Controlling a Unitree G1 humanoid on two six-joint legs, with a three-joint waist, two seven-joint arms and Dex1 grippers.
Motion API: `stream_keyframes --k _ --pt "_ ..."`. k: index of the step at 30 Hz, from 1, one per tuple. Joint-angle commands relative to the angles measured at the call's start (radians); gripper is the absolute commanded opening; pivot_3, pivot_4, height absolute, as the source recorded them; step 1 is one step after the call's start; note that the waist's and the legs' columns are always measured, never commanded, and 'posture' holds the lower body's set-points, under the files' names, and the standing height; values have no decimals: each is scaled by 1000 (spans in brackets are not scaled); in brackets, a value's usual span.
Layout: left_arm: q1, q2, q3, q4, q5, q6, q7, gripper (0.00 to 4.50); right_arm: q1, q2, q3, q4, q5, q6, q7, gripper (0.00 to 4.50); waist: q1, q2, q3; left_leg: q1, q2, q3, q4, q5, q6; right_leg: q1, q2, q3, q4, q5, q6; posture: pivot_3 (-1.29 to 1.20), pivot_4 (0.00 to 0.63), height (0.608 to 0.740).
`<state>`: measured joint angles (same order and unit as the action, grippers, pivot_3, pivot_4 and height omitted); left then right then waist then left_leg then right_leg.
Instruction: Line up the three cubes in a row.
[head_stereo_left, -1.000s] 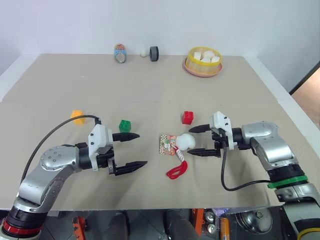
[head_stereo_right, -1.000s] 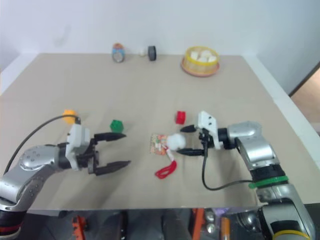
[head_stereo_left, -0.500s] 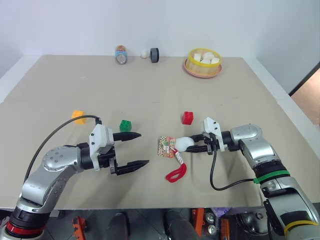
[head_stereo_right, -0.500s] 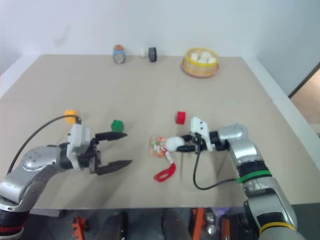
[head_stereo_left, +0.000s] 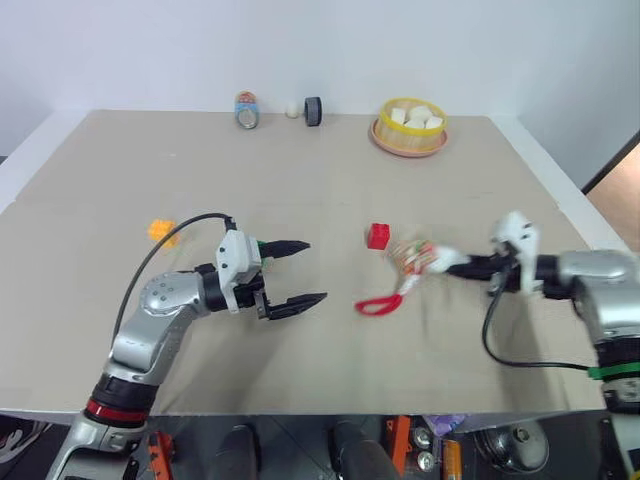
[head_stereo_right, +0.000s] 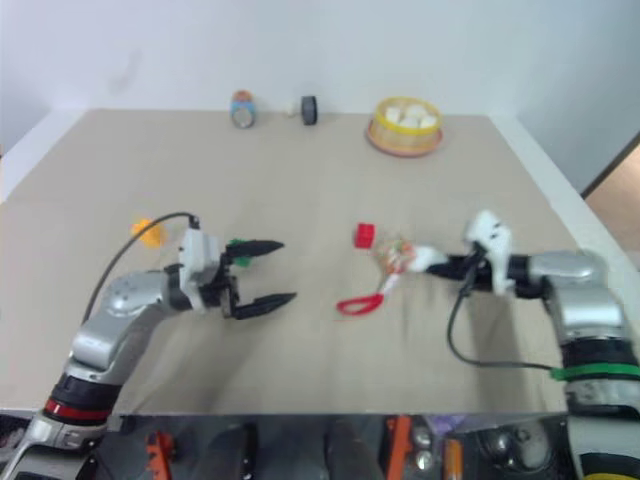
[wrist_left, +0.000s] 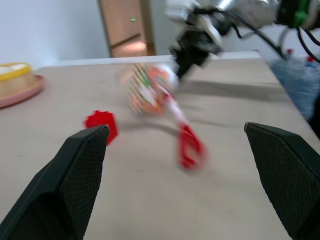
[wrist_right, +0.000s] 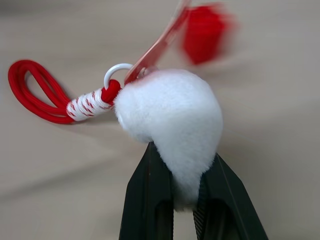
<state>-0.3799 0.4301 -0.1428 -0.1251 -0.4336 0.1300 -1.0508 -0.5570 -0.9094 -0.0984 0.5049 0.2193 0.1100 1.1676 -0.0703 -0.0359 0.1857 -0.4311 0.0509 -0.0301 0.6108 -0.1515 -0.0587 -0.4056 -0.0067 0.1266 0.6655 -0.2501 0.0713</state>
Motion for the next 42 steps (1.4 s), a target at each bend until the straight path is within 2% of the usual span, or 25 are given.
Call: stream_keyframes --k 1,6,8,13,14,15,18,29,33,37,42 --pt "-37 -26 -13 21 9 -43 -22 4500 -115 -18 -45 177 -82 -70 -214 47 -9 0 0 0 0 0 0 0 0 0 0 0 0 0 0 0 150 740" --pt "-60 -55 -22 63 24 -71 -37 4500 -256 20 11 416 -248 -167 -558 47 -14 2 0 1 0 2 0 1 2 0 0 3 0 3 0 0 150 740" --pt "-61 -64 -19 72 29 -84 -36 4500 -263 54 19 462 -263 -200 -594 963 -15 1 0 1 0 2 0 2 3 0 0 3 0 3 0 0 150 740" --pt "-40 -70 -16 69 38 -98 -29 4500 -268 101 24 511 -272 -207 -615 2556 -14 4 0 0 -2 2 -1 2 3 0 0 5 0 5 6 0 150 740" --pt "-33 -68 -15 65 37 -98 -29 4500 -273 109 21 517 -268 -191 -615 3086 -14 4 0 -1 -2 2 -1 2 3 0 -1 5 0 5 7 0 150 740" --pt "-30 -67 -15 64 37 -99 -29 4500 -278 114 18 522 -265 -180 -614 3375 -14 4 0 -1 -2 2 -1 2 3 0 -1 5 0 5 7 0 150 740" --pt "-23 -69 -12 58 37 -99 -19 4500 -278 129 -16 501 -208 -157 -544 4384 -14 4 0 0 -3 2 -1 2 3 0 -1 5 0 4 7 0 150 740" --pt "5 -73 -4 37 31 -93 13 4500 -301 116 -121 402 -73 -53 -486 4384 -15 4 0 0 -2 2 -1 2 3 0 -1 5 0 5 6 0 150 740" --pt "44 -53 17 5 16 -78 25 4500 -146 136 -109 68 9 74 -361 4384 -13 5 0 0 -2 1 -2 2 3 0 0 4 0 5 7 0 150 740" --pt "82 -17 42 -23 4 -66 21 4500 79 182 -75 -328 71 246 -374 4384 -8 5 0 0 -2 -1 -4 2 3 0 0 3 0 3 6 0 150 740" --pt "96 -7 50 -40 3 -56 34 4500 206 243 -37 -504 61 356 -448 4384 -7 6 -1 0 -2 0 -3 2 3 -1 -1 3 0 1 2 0 150 740"
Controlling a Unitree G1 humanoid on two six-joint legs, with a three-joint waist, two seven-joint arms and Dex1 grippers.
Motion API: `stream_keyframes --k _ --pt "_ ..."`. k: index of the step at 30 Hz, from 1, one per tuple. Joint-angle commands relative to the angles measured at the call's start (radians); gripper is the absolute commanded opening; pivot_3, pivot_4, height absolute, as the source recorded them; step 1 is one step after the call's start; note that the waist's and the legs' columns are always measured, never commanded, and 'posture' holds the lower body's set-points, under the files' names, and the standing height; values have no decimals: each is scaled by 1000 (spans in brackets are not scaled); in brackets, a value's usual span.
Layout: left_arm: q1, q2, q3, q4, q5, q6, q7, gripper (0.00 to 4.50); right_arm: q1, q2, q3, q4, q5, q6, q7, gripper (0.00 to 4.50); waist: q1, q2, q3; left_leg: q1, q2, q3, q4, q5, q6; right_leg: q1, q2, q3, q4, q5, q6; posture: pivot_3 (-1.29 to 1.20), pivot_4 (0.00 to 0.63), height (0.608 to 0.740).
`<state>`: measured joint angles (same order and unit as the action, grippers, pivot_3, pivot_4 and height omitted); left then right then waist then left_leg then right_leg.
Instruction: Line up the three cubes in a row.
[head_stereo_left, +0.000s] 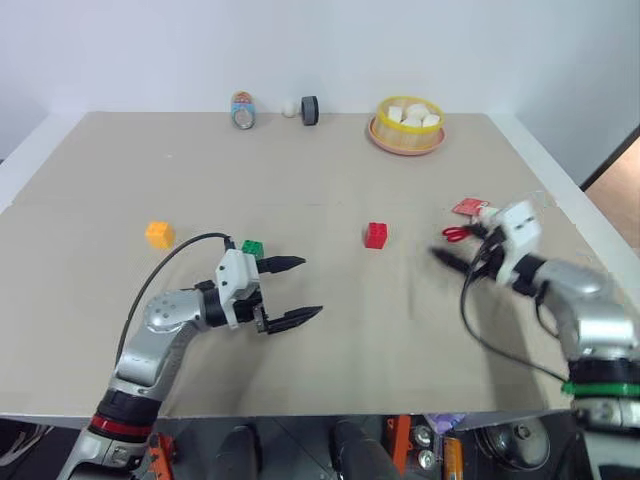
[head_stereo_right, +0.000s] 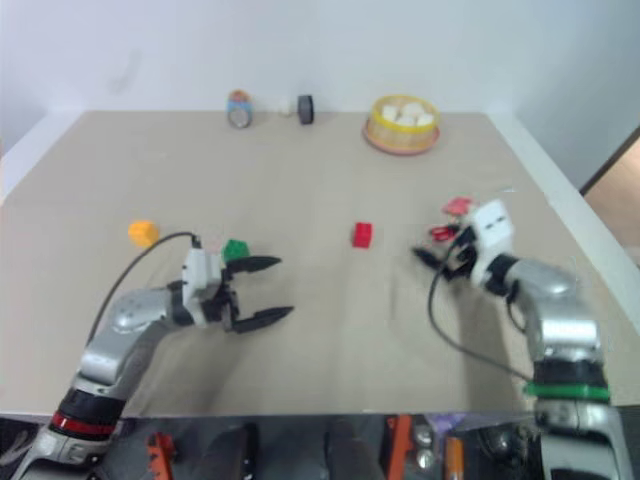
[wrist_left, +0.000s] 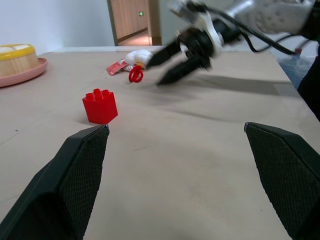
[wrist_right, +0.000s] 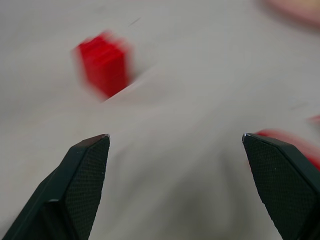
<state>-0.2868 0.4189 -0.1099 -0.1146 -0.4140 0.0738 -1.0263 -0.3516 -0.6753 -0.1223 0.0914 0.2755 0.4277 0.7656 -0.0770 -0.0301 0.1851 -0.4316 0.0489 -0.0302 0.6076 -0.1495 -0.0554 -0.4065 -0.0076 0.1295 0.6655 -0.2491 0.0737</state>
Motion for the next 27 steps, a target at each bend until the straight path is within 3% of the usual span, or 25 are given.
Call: stream_keyframes --k 1,10,16,27 --pt "4 4 17 -54 -17 2 11 4500 11 27 1 -108 0 43 -62 4384 -1 0 0 0 0 0 1 0 0 0 0 0 0 0 0 0 150 740" --pt "21 -3 14 -77 -17 12 34 4500 -25 195 98 -121 -57 87 -207 4384 -3 0 0 1 1 0 3 1 2 0 1 0 0 4 -2 0 150 740" --pt "34 -7 9 -89 -10 12 52 4500 -65 265 120 -63 -103 82 -298 4384 -4 -1 0 0 1 0 2 1 2 -1 1 0 0 4 -2 0 150 740" --pt "41 -14 -10 -97 0 6 60 4500 -117 344 149 27 -144 52 -341 4384 -14 -2 -1 2 1 0 2 1 2 -1 2 1 0 5 -3 0 150 740"
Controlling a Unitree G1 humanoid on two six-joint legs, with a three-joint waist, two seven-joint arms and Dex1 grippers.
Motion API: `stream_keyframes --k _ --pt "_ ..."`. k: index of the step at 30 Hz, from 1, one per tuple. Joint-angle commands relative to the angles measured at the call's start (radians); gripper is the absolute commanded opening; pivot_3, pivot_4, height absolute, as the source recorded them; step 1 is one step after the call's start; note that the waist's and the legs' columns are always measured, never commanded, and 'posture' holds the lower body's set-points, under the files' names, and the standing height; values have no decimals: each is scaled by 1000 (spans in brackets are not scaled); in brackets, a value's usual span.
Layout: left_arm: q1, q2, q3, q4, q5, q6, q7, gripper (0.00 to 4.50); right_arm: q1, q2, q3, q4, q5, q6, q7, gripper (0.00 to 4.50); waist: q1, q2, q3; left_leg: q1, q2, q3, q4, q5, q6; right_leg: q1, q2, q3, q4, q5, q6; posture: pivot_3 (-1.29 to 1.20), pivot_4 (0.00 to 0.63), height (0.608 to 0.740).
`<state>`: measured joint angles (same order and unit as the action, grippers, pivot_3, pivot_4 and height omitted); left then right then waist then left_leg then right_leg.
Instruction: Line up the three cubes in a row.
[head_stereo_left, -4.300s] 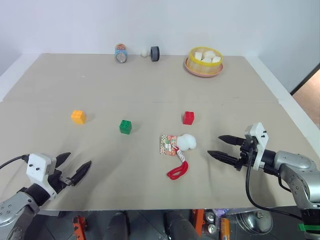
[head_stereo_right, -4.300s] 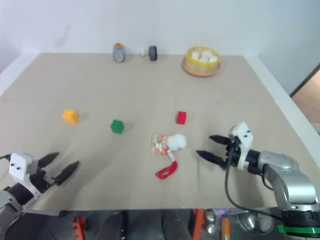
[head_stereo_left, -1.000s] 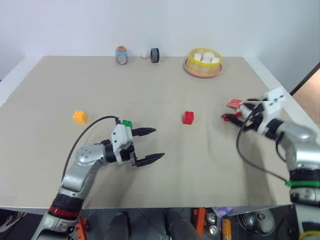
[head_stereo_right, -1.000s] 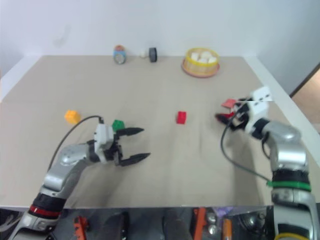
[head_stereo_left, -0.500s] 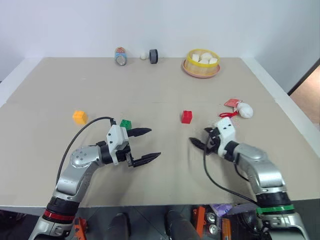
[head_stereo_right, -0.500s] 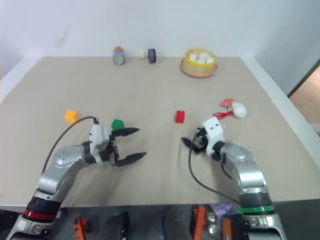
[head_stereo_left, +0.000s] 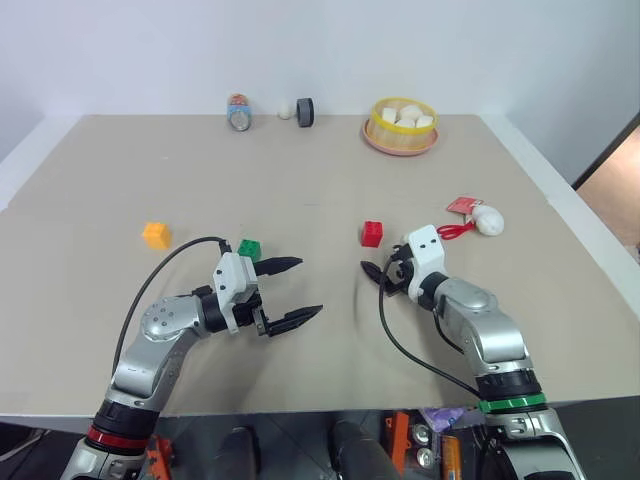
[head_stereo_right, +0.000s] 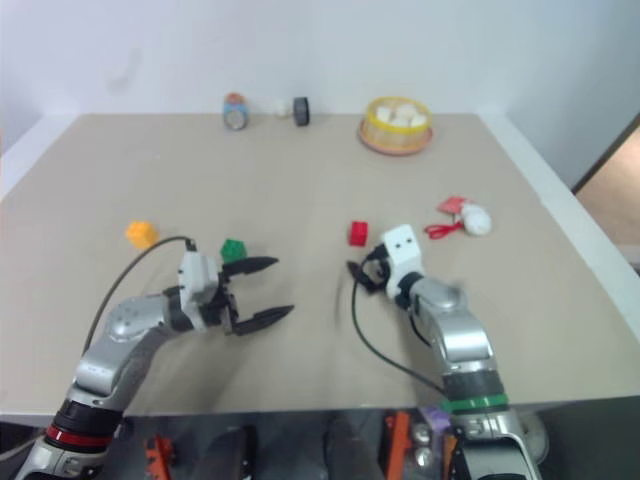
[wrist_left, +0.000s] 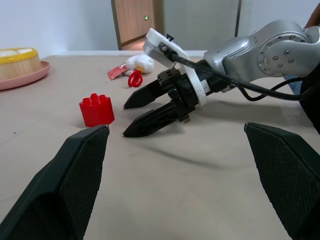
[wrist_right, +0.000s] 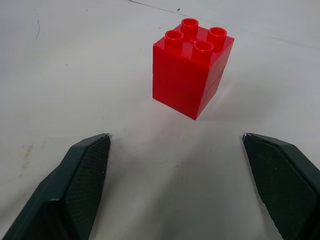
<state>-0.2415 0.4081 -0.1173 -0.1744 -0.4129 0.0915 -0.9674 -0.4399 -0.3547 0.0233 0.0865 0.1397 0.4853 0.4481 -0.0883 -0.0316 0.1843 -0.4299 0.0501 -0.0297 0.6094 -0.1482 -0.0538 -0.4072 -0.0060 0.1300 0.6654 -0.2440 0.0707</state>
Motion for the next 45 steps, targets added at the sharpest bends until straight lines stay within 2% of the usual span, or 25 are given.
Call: stream_keyframes --k 1,7,15,28,39,42,45 --pt "-4 -4 -5 -37 1 -13 2 4500 -35 30 2 41 -8 -7 -25 4384 -6 0 0 0 0 0 0 0 0 0 0 0 0 1 0 0 150 740" --pt "2 -10 -7 -37 1 -15 8 4500 -93 79 17 122 -35 -36 -52 4384 -21 -1 0 3 0 0 0 1 1 0 1 0 0 4 -3 0 150 740" --pt "7 -17 -3 -37 -2 -18 19 4500 -166 85 13 218 -54 -93 -45 4384 -23 -1 0 4 0 -1 0 1 1 0 1 1 0 6 -4 0 150 740" --pt "15 -13 11 -24 18 -34 48 4500 -214 117 27 300 -80 -128 -46 4384 -23 -1 0 3 0 -1 -5 1 1 -2 2 1 -1 3 -4 0 150 740" --pt "7 -32 49 21 68 -44 161 4500 -213 115 20 319 -86 -148 -44 4384 -23 -1 0 3 0 -1 -5 1 1 -2 2 1 -1 3 -4 0 150 740" --pt "10 -46 53 15 70 -38 190 4500 -208 117 19 315 -81 -147 -38 3760 -23 -1 0 3 0 -1 -5 1 1 -2 2 1 -1 3 -4 0 150 740" --pt "11 -50 53 14 75 -39 202 4500 -208 119 16 316 -80 -147 -35 2605 -22 -1 0 3 0 -1 -6 1 1 -2 2 1 -1 2 -4 0 150 740"
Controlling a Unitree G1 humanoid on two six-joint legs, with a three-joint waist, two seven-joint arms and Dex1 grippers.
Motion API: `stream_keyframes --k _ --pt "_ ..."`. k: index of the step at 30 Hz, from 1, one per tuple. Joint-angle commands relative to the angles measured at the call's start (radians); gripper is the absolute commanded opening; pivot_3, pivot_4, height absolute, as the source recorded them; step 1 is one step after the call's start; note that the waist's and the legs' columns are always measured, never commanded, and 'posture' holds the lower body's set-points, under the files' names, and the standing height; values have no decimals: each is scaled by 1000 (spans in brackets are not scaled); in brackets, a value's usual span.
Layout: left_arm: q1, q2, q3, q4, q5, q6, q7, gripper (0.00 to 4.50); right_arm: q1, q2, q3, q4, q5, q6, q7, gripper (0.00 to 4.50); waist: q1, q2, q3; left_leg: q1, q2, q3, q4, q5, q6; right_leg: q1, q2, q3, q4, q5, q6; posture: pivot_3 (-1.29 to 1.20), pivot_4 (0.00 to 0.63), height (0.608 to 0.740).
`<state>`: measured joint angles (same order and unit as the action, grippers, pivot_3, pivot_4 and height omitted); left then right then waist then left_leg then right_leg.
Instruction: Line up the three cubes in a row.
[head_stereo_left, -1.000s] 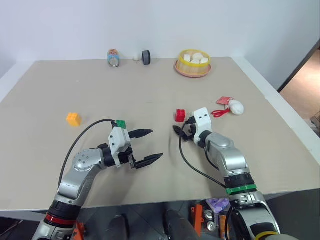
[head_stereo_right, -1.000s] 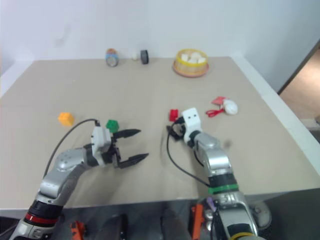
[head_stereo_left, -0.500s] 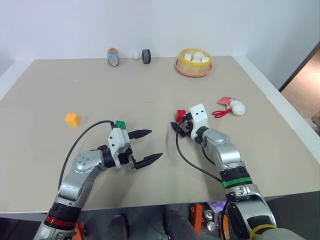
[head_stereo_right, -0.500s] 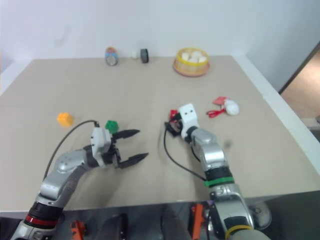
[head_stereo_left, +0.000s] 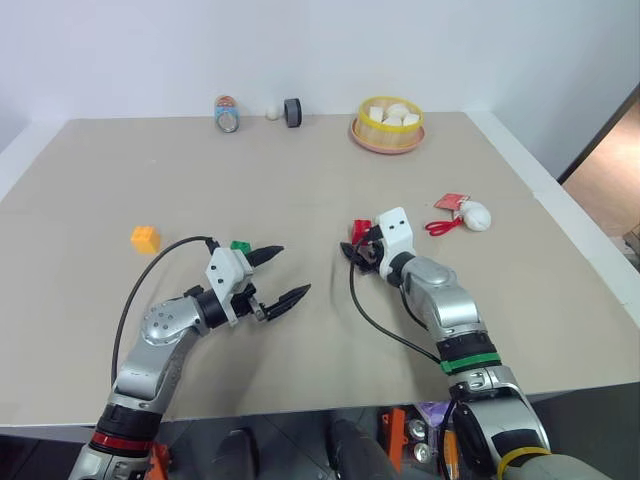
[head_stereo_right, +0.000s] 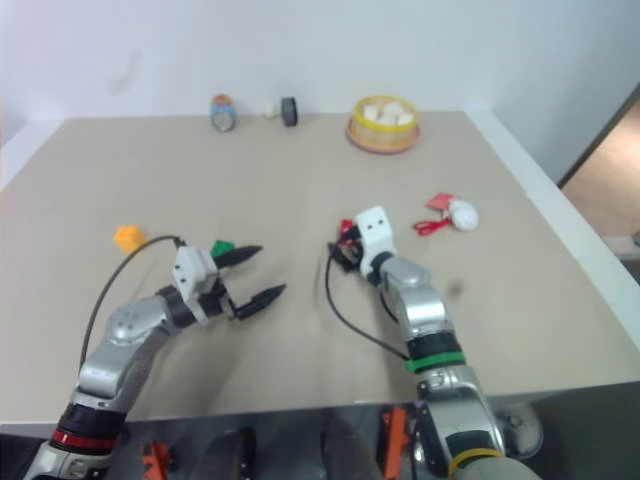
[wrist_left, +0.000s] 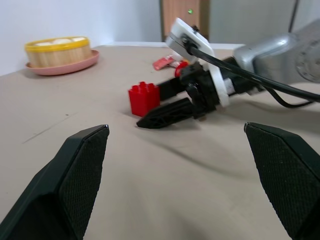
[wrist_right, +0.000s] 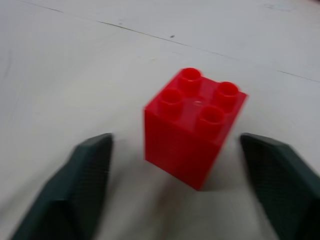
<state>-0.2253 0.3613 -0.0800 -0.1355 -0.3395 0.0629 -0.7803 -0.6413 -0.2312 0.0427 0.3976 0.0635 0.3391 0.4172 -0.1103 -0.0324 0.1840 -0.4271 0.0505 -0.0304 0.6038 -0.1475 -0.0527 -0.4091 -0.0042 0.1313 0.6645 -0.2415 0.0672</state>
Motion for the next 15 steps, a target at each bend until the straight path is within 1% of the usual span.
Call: stream_keyframes --k 1,3,4,5,11,15 --pt "-6 -3 16 -25 3 -11 18 4500 -8 -5 -4 6 -3 -2 -3 2393 1 0 0 0 0 0 0 0 0 0 0 0 0 0 0 0 150 740" --pt "-7 -4 18 -24 4 -12 25 4500 -10 -7 -5 10 -4 -3 -3 1690 4 0 0 -1 0 0 0 0 0 0 0 0 0 0 1 0 150 740" --pt "-9 -4 19 -25 3 -11 28 4500 -11 -8 -8 13 -4 -3 -5 1461 5 0 0 -1 0 0 0 0 0 0 0 0 0 -1 1 0 150 740" --pt "-10 -5 19 -25 3 -11 31 4500 -13 -10 -10 16 -4 -3 -6 1363 5 0 0 -1 0 0 0 0 0 0 0 0 0 -1 1 0 150 740" --pt "-12 -5 31 -53 -32 6 32 4500 -23 -32 -11 31 -13 -19 0 1316 5 0 0 -2 0 0 0 0 0 0 0 0 -1 -2 2 0 150 740" --pt "27 31 38 -119 -103 30 -36 4500 -30 -109 -44 -13 60 -30 152 1316 8 0 0 -4 0 0 0 0 0 -1 -1 0 -1 -2 2 0 150 740"
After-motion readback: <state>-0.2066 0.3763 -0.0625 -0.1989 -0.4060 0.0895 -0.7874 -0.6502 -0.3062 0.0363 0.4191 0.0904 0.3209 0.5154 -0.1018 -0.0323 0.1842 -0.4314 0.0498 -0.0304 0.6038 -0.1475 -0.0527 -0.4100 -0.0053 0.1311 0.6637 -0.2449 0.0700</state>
